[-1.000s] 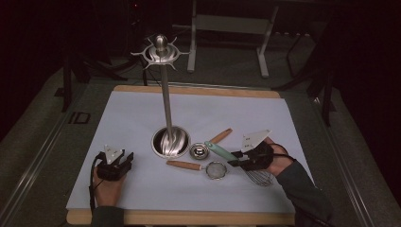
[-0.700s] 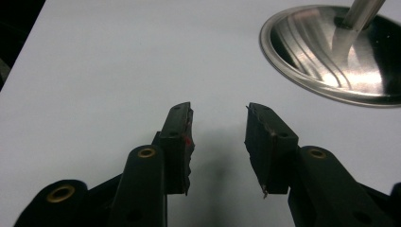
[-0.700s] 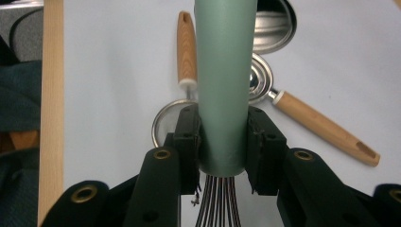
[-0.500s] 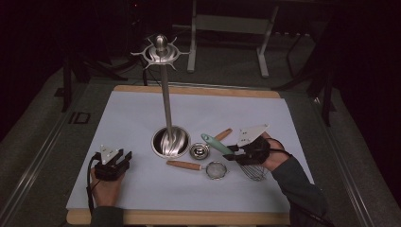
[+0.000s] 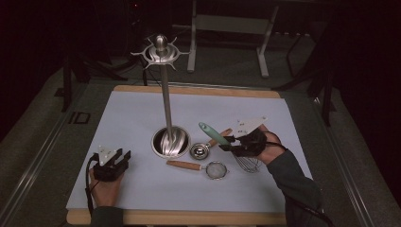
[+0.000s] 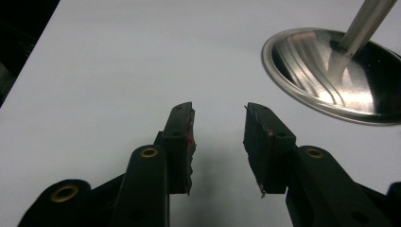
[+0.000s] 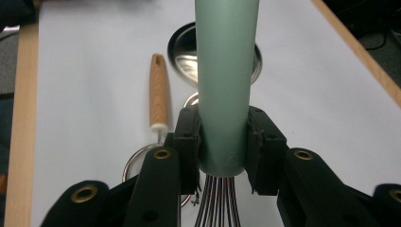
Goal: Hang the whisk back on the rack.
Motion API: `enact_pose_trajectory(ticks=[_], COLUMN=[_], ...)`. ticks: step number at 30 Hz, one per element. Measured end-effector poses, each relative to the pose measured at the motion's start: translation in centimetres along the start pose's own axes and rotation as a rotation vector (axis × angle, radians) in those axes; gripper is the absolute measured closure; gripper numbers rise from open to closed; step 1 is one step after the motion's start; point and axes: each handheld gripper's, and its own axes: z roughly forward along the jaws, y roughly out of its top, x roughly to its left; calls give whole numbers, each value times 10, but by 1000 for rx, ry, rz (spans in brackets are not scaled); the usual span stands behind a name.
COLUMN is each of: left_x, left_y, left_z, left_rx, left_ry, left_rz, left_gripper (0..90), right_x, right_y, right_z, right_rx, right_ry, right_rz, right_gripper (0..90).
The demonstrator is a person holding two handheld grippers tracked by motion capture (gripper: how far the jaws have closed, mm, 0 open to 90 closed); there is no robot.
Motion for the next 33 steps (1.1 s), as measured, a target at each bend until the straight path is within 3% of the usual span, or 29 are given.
enact_pose_trajectory(ticks=[11,15,22,33], left_x=[1,2,-1,-2], left_y=[0,0,0,0], left_z=[0,0,1,1], left_rx=[-2,1,11,13], left_ry=[-9,-13,-6,-3], left_rz=[-4,-16,9,15], left_gripper=[623,625,620,619], right_x=[-7,-10,-11,-7], right_y=[11,14,18,32], right_z=[-4,-6,-7,-6], right_rx=[-53,-103,-139,-183], right_ry=[-51,-82,-105,-121], right_rz=[13,44,61,41], right_gripper=[692,692,693,692])
